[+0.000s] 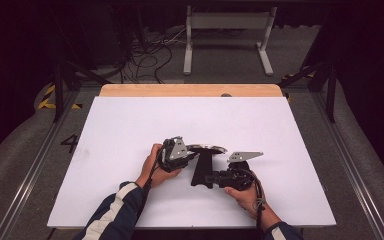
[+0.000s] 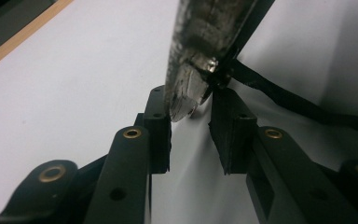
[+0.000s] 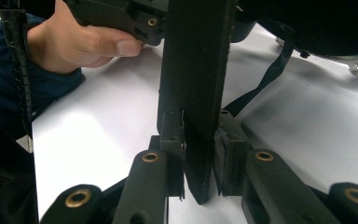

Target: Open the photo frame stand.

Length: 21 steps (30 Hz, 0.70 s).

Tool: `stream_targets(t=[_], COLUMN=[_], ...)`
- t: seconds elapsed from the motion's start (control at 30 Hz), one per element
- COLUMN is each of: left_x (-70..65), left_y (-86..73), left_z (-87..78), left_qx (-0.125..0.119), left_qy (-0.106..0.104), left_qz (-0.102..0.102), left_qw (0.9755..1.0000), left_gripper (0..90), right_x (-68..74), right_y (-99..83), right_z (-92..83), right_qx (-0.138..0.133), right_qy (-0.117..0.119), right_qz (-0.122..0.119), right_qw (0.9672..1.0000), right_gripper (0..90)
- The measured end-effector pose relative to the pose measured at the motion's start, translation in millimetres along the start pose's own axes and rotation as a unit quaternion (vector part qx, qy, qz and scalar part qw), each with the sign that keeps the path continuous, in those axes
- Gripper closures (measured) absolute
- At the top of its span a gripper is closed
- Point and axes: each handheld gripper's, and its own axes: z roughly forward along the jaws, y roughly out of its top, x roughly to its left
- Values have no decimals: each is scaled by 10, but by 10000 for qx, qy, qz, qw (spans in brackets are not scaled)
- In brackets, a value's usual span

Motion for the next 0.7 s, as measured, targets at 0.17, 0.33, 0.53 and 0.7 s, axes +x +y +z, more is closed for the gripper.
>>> stream_targets(t=[0.17, 0.33, 0.53, 0.7], left_x=[28, 27, 11, 10], left_y=[8, 50, 15, 8], left_z=[-62, -121, -33, -68], left_qx=[-288, -565, -404, -326], left_qy=[95, 136, -193, -237], left_qz=[-158, -288, -343, -280], left_qw=[9994, 9979, 9984, 9988], left_gripper=[577, 444, 608, 692], right_x=[-10, 1, 36, 46], right_y=[-2, -6, -25, -50], right_z=[-11, -22, -35, -63], right_qx=[-35, -53, -99, -134], right_qy=[-28, -127, -271, -325], right_qz=[40, 3, -61, -25], right_qw=[10000, 9999, 9996, 9994], right_gripper=[760, 759, 765, 772])
